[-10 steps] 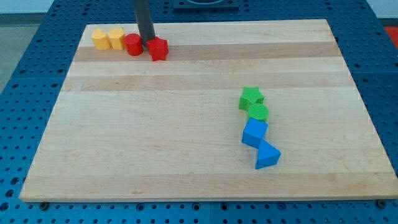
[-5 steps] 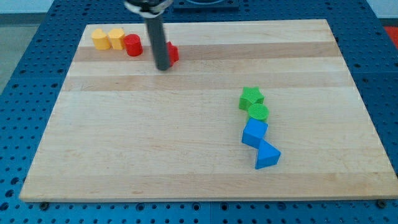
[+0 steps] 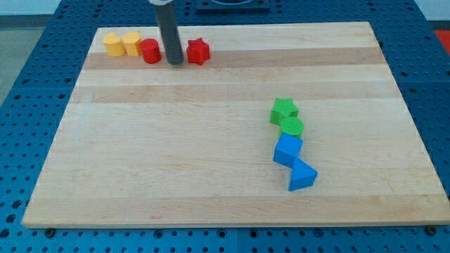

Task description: Move the red star to the top center of the board

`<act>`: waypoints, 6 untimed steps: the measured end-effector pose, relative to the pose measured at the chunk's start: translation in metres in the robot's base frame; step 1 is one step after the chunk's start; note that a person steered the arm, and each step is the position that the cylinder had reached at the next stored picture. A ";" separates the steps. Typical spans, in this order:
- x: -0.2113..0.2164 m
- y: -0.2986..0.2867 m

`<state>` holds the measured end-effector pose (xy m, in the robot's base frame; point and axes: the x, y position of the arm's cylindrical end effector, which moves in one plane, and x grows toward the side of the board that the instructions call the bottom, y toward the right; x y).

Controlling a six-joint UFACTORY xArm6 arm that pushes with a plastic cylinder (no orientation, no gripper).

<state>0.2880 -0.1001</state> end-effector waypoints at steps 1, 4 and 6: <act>-0.026 0.039; -0.002 0.019; -0.029 0.099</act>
